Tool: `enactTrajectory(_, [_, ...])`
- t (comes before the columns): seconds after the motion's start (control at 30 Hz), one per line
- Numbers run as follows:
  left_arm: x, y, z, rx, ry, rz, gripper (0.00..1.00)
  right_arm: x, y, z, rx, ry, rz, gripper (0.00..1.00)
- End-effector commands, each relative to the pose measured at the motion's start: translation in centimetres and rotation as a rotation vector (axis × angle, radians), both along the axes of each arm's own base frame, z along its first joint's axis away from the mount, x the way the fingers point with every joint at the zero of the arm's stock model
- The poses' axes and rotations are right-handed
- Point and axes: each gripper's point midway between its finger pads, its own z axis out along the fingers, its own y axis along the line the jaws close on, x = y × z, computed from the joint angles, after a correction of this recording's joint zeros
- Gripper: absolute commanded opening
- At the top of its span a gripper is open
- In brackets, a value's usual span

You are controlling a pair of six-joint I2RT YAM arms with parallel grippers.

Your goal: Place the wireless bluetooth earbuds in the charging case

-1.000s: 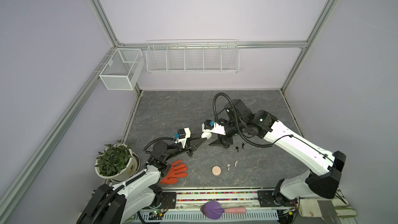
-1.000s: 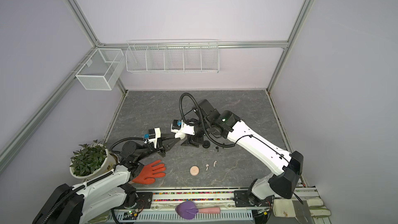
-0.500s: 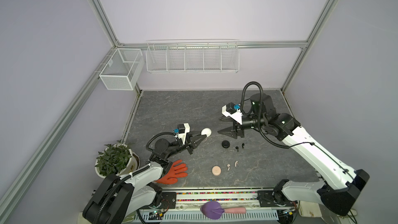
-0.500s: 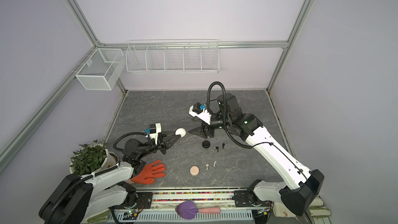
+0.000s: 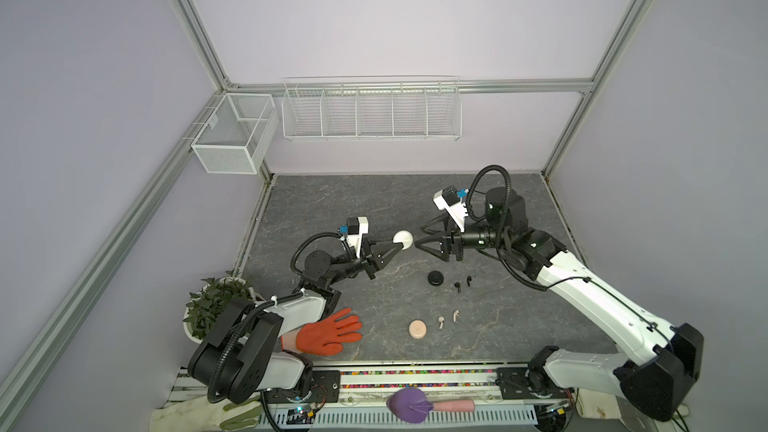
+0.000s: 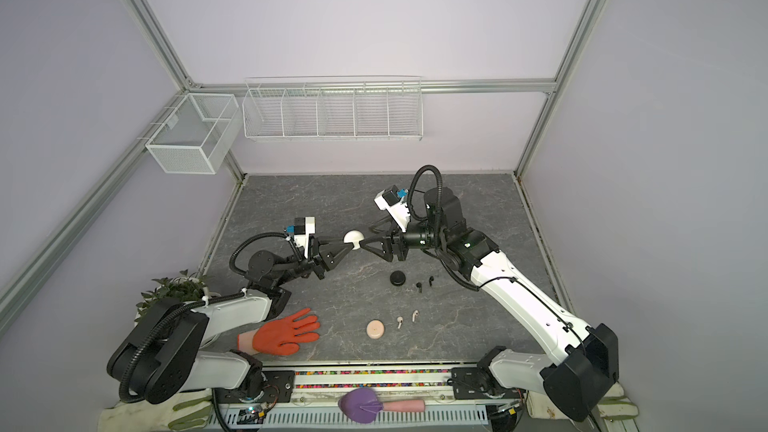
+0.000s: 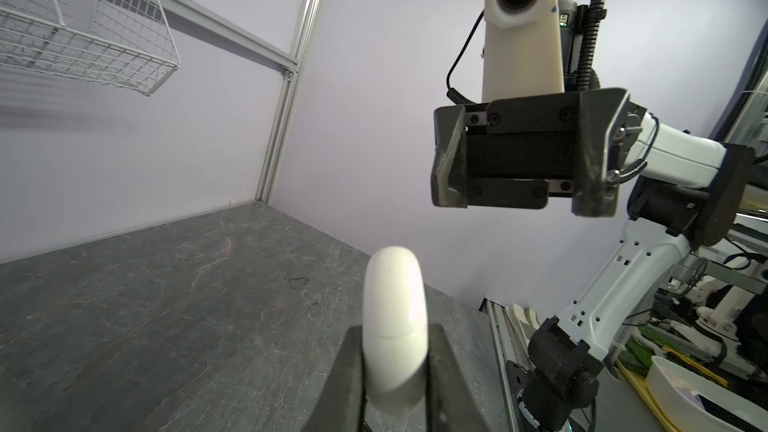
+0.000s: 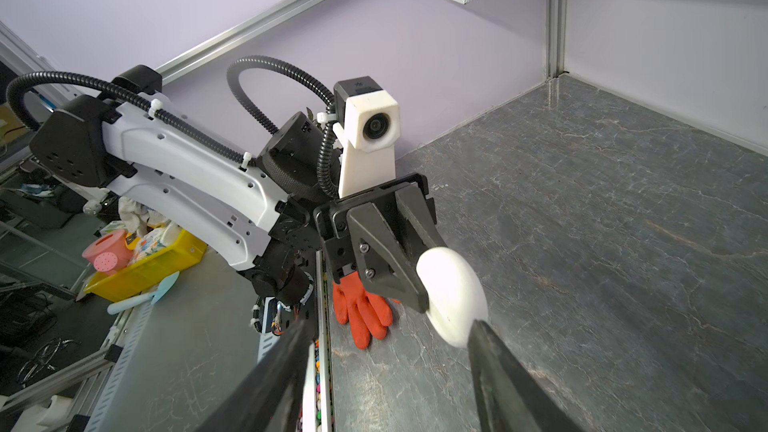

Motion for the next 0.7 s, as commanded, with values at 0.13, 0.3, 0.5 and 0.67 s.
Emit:
enactTrajectory(0.13, [-0.9, -0.3, 1.8, -0.035, -0.033, -0.082, 0.00, 1.0, 0.4, 0.0, 0.008, 0.010, 0.012, 0.60])
enactTrajectory(0.3, [-1.2, -0.4, 1.5, -0.025, -0.031, -0.101, 0.00, 1.1, 1.1, -0.2, -0.002, 0.002, 0.069, 0.57])
enactTrajectory(0.5, [-1.0, -0.4, 1.0, -0.015, -0.017, -0.104, 0.00, 0.0, 1.9, -0.1, 0.019, 0.023, 0.179, 0.46])
enactTrajectory(0.67, [-1.1, -0.5, 0.9, -0.010, -0.017, -0.113, 0.00, -0.2, 2.1, -1.1, -0.020, 0.051, 0.205, 0.43])
